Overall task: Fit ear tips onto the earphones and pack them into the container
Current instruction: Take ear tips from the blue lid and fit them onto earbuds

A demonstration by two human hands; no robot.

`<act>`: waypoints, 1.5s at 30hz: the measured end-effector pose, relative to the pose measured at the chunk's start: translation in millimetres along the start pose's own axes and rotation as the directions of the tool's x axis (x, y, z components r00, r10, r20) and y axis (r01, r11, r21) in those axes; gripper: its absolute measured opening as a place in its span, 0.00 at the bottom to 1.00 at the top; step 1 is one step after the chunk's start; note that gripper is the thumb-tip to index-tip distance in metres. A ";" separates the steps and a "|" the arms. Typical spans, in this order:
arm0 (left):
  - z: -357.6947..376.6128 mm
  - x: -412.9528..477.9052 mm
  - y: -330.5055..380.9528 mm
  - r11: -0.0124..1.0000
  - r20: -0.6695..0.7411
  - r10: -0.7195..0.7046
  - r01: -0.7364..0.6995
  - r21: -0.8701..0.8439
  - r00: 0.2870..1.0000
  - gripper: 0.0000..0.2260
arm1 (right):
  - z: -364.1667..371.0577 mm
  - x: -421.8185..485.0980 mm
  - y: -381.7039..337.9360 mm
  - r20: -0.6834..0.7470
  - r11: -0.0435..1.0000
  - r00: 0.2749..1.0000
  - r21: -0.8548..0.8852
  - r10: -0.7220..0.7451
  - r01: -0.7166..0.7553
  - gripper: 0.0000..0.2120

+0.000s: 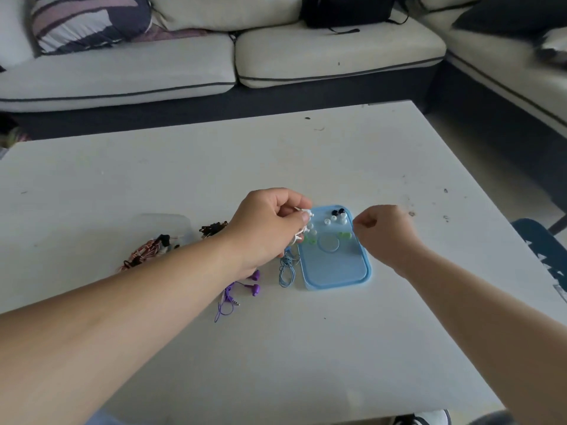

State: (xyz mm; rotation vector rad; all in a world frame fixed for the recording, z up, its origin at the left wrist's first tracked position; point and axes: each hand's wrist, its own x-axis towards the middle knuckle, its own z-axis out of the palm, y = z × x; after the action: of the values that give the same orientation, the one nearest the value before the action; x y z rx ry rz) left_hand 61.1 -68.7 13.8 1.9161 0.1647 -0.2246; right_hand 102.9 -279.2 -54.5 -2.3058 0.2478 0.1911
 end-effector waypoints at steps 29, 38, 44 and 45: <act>-38.3 -0.5 -24.0 0.996 -0.089 0.026 -0.019 0.085 0.996 0.07 | 42.3 17.5 -31.0 0.079 0.981 0.986 -0.119 -0.147 0.155 0.08; -37.6 5.1 -30.9 0.989 -0.104 0.021 -0.006 0.146 0.994 0.06 | 45.0 16.3 -26.5 0.120 0.980 0.980 -0.102 -0.161 0.173 0.06; -39.4 6.4 -36.4 0.985 -0.136 -0.019 0.043 0.170 0.991 0.07 | 59.7 22.3 -28.8 0.109 0.972 0.982 -0.167 -0.151 0.168 0.06; -39.9 6.6 -36.5 0.985 -0.134 -0.021 0.044 0.169 0.991 0.06 | 59.3 22.0 -29.8 0.106 0.971 0.983 -0.169 -0.153 0.169 0.05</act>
State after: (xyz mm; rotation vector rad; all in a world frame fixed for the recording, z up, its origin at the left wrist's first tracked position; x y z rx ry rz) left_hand 62.5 -18.6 -7.5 2.1025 0.2730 -0.1374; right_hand 127.7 -218.3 -78.2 -2.4727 -0.0048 0.2446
